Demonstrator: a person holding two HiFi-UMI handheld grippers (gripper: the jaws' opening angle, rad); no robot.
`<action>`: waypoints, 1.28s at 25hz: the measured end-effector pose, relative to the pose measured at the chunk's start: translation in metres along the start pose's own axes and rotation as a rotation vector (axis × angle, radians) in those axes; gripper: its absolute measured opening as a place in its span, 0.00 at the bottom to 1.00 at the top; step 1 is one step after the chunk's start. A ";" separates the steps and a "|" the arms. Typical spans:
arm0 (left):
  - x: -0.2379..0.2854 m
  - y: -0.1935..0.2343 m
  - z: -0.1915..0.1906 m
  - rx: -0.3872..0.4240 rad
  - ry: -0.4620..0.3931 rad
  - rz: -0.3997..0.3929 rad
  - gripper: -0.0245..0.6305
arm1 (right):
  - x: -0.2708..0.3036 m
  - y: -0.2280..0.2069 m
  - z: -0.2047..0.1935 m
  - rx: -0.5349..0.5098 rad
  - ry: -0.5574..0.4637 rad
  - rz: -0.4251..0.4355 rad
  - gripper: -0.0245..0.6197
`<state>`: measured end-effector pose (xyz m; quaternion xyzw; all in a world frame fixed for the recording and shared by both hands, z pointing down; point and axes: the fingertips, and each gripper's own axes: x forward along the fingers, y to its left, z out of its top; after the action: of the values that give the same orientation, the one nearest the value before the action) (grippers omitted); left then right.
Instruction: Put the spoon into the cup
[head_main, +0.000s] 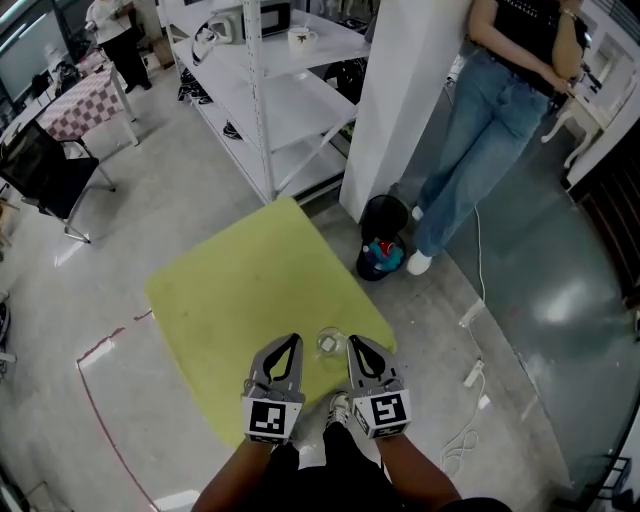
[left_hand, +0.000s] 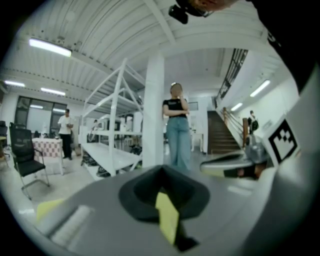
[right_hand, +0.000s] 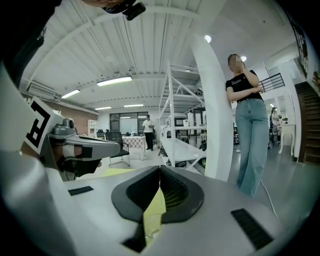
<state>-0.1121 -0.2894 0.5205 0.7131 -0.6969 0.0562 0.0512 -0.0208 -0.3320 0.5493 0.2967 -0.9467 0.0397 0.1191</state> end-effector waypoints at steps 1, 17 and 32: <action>0.001 0.002 -0.003 0.003 0.004 0.014 0.05 | 0.002 0.000 -0.004 -0.012 0.006 0.012 0.05; 0.005 0.016 -0.076 -0.039 0.087 0.077 0.05 | 0.033 0.005 -0.086 -0.032 0.119 0.077 0.05; 0.002 0.024 -0.100 -0.041 0.104 0.100 0.05 | 0.047 0.009 -0.132 -0.014 0.210 0.105 0.06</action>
<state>-0.1368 -0.2764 0.6194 0.6723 -0.7291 0.0813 0.0989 -0.0371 -0.3311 0.6887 0.2402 -0.9434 0.0699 0.2176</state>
